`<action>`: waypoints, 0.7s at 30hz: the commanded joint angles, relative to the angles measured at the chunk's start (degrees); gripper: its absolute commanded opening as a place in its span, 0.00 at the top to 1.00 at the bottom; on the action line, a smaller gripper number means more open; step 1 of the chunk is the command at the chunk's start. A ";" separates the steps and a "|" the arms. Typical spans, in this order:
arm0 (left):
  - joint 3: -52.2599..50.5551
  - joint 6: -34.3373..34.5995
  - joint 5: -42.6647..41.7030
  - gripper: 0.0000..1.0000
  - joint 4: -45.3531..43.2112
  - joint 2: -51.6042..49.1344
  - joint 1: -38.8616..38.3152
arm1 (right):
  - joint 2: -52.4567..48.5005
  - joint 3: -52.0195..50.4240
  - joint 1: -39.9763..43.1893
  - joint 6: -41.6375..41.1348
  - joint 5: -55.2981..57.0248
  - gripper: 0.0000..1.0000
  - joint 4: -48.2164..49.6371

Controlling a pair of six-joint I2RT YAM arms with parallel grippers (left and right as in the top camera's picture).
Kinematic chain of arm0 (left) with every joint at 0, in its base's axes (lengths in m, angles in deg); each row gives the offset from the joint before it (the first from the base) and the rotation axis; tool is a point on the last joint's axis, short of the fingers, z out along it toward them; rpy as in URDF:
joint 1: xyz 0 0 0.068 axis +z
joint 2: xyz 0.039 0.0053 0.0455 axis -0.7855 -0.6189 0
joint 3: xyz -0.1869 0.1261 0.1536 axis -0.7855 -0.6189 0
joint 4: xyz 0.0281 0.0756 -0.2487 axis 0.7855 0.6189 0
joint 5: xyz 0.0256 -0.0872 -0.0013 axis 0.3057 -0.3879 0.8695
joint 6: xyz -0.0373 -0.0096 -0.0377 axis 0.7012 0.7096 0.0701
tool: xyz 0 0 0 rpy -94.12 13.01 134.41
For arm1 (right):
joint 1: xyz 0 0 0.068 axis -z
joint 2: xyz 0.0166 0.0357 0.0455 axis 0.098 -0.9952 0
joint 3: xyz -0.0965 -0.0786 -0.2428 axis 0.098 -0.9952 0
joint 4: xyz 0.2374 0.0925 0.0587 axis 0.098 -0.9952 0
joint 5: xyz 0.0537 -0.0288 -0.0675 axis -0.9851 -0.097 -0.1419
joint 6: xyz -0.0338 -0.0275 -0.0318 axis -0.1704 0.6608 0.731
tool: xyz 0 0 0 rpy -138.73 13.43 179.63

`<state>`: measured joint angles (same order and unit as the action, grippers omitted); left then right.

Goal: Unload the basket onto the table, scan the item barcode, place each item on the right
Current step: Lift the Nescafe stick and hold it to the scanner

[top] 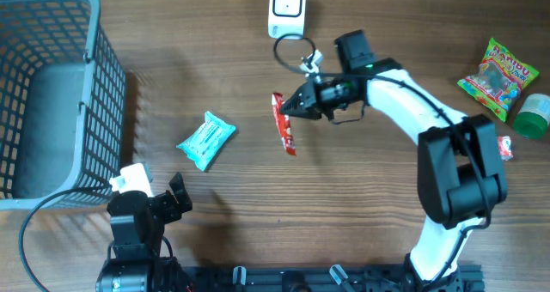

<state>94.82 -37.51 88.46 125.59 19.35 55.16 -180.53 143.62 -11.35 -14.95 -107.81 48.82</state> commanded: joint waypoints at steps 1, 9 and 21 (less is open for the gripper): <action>-0.13 -0.70 0.55 0.00 -0.15 0.11 -0.02 | 1.33 -0.24 -0.20 3.10 -24.26 0.95 2.25; -0.13 -0.70 0.55 0.00 -0.15 0.11 -0.02 | 1.33 -0.24 -1.40 -33.57 -27.30 0.96 2.12; -0.13 -0.70 0.55 0.00 -0.15 0.11 -0.02 | 1.33 -0.24 -1.55 -47.65 -27.47 0.96 2.49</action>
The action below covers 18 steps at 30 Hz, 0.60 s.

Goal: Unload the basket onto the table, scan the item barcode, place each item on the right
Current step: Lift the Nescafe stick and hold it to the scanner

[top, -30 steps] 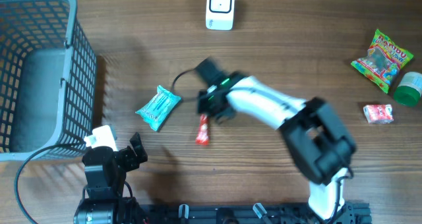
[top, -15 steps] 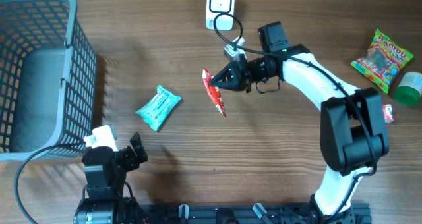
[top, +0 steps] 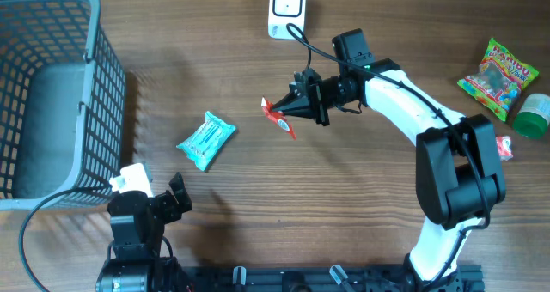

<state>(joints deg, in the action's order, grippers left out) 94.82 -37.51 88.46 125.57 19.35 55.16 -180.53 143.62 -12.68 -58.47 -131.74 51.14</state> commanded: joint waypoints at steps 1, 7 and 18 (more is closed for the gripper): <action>-0.13 -0.70 0.55 0.00 -0.13 0.11 -0.02 | 1.33 -0.24 -0.22 -4.13 -3.54 0.96 0.17; -0.13 -0.70 0.55 0.00 -0.13 0.11 -0.02 | 1.33 -0.24 -0.22 -4.13 -1.99 0.96 3.23; -0.13 -0.70 0.55 0.00 -0.13 0.11 -0.02 | 1.73 -0.24 -0.66 12.37 31.82 0.95 18.01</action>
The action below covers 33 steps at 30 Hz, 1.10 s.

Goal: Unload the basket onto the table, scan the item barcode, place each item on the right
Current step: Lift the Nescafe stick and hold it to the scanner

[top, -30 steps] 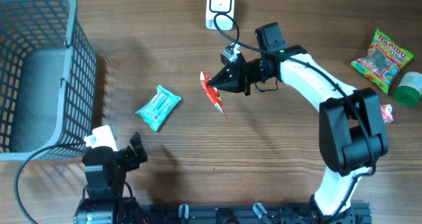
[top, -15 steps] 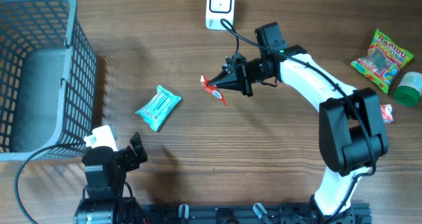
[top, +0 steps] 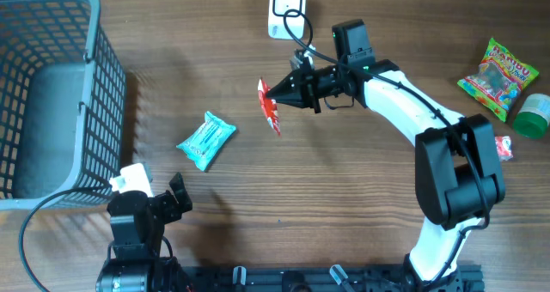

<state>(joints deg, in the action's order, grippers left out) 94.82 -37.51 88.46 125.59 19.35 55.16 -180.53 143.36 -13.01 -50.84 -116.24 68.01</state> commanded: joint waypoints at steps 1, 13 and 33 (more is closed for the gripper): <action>-0.13 -0.70 0.55 0.00 -0.15 0.11 -0.02 | 1.88 0.04 -0.33 4.76 21.05 0.95 1.51; -0.13 -0.70 0.55 0.00 -0.15 0.11 -0.02 | 4.28 2.12 -0.33 12.13 67.58 0.96 18.08; -0.13 -0.70 0.55 0.00 -0.15 0.11 -0.02 | -27.56 45.90 -0.46 10.54 84.87 0.95 10.43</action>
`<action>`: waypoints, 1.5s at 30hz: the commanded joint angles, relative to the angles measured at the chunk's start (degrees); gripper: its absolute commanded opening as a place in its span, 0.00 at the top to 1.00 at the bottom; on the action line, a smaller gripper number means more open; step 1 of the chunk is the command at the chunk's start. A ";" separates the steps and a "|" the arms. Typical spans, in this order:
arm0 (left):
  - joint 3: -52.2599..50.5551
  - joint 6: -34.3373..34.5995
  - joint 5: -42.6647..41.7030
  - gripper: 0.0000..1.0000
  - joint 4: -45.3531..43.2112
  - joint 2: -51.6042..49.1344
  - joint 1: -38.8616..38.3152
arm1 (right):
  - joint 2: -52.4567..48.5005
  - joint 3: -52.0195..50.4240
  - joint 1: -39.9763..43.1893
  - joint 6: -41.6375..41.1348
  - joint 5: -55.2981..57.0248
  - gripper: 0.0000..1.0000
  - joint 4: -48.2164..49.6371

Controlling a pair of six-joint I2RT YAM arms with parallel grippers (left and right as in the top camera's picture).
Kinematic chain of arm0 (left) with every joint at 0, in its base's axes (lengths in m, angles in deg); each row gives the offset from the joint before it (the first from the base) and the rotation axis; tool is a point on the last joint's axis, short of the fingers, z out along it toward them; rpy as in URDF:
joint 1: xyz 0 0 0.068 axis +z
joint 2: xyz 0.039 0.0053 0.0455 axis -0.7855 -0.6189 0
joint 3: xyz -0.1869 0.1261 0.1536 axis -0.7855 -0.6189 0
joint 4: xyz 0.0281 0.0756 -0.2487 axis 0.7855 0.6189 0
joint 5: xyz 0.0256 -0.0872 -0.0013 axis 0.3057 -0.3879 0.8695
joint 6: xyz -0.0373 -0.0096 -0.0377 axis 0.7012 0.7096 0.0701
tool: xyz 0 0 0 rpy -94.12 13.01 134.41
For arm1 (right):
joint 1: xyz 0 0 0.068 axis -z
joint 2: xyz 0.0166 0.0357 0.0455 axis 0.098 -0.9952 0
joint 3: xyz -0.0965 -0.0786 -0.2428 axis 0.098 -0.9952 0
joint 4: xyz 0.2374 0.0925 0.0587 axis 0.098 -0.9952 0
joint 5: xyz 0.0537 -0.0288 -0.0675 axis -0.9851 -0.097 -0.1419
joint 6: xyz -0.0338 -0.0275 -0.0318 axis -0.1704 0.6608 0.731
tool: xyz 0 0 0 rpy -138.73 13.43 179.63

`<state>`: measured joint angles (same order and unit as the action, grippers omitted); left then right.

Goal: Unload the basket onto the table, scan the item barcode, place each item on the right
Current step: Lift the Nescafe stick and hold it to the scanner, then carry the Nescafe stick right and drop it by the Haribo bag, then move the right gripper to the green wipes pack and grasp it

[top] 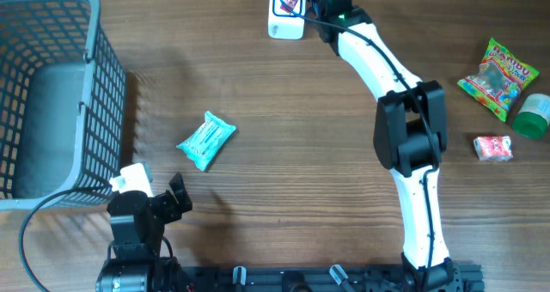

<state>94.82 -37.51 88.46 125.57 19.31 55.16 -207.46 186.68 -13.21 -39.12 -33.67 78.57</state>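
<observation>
At the table's far edge stands the white barcode scanner [282,23]. My right arm reaches out to it, and my right gripper holds a small red packet [291,0] right over the scanner's top. The gripper is shut on the packet, and most of the packet is hidden by the fingers and the arm. My left gripper [178,195] rests folded at the near left edge, away from everything; the overhead view does not show how its jaws stand.
A grey wire basket [51,94] fills the left side. A teal packet [206,140] lies to the right of the basket. At the right edge lie a Haribo bag [498,77], a green round container [533,114] and a small red-and-white packet [493,148].
My right gripper, with the red packet in it, has moved from mid-table up to the far edge and now holds it over the scanner. The left arm has not moved.
First the right gripper was down at the red packet on the table below the scanner. Then it held the packet lifted and tilted, a little further left and higher each time. Now the packet is over the scanner at the far edge.
</observation>
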 commanded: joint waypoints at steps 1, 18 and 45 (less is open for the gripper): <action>-0.13 -0.70 0.55 0.00 -0.13 0.15 -0.02 | -0.63 2.58 -0.39 -1.18 2.49 0.95 -0.35; -0.13 -0.70 0.55 0.00 -0.13 0.15 -0.02 | 13.27 9.46 17.64 2.08 5.44 0.95 -45.88; -0.13 -0.70 0.55 0.00 -0.13 0.15 -0.02 | 27.67 -6.86 29.73 21.64 -8.98 0.00 -55.21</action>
<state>94.82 -37.51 88.43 125.59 19.31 55.16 -187.46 177.00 20.69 -17.02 -33.86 25.83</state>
